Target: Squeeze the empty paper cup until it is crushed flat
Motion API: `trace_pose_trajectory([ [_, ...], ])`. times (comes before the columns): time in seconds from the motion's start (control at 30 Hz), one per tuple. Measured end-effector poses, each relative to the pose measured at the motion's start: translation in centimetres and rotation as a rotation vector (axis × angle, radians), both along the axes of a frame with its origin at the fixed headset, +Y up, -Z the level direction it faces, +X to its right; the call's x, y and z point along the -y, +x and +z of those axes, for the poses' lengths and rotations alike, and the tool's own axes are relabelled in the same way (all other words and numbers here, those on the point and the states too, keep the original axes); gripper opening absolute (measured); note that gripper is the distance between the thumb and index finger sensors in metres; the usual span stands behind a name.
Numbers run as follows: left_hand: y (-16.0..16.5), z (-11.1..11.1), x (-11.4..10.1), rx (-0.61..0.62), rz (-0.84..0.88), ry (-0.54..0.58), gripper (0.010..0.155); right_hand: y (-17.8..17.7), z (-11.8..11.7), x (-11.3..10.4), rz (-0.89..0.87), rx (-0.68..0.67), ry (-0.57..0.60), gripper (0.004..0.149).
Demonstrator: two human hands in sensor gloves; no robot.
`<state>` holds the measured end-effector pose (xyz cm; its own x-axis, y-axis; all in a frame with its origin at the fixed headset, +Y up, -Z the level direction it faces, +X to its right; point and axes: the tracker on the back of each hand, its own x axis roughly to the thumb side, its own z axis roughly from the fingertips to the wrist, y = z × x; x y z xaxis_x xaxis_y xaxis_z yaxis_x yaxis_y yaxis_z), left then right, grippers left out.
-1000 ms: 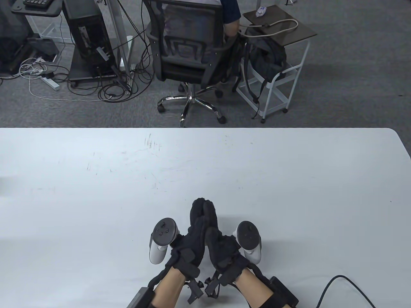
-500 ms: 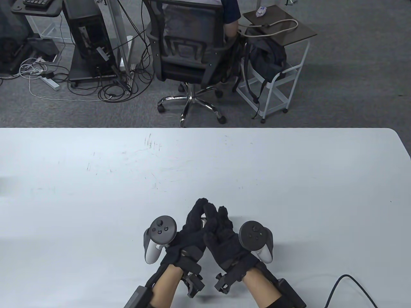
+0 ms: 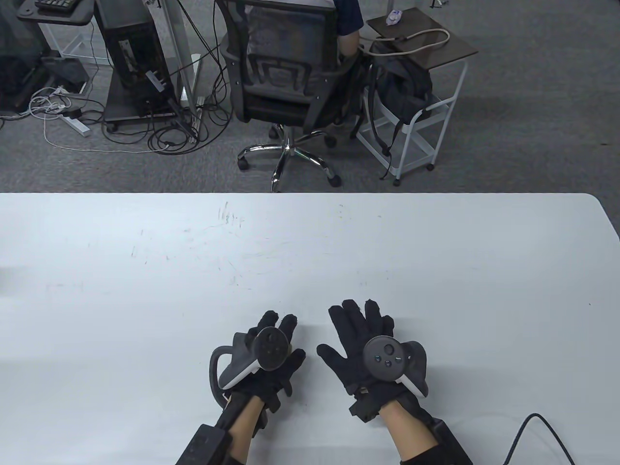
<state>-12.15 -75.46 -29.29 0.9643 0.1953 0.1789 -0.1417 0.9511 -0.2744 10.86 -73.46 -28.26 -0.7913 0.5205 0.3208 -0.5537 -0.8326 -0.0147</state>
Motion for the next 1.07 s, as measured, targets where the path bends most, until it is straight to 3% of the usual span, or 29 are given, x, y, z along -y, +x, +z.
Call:
trace_pose_trajectory([
  [0.17,0.8,-0.3,1.5,0.045,-0.14,-0.102,0.077,0.3,-0.2,-0.1,0.082,0.024,0.009,0.079],
  [0.3,0.5,-0.2,1.2,0.077,-0.096,-0.111,0.082,0.7,-0.5,-0.1,0.1,0.045,-0.007,0.079],
  [0.43,-1.7,0.1,-1.3,0.007,0.094,0.017,0.082,1.4,-0.9,-0.6,0.09,0.078,-0.026,0.078],
  [0.63,-5.5,0.4,-3.3,-0.11,0.079,0.183,0.081,2.5,-1.1,-1.1,0.228,0.141,0.061,0.079],
  [0.9,-8.8,0.2,-2.4,-0.228,0.073,0.168,0.081,3.3,-1.6,-0.1,0.322,0.185,0.05,0.079],
  [1.07,-8.9,0.2,-2.3,-0.242,0.063,0.166,0.081,3.2,-1.9,0.2,0.32,0.179,0.028,0.078],
])
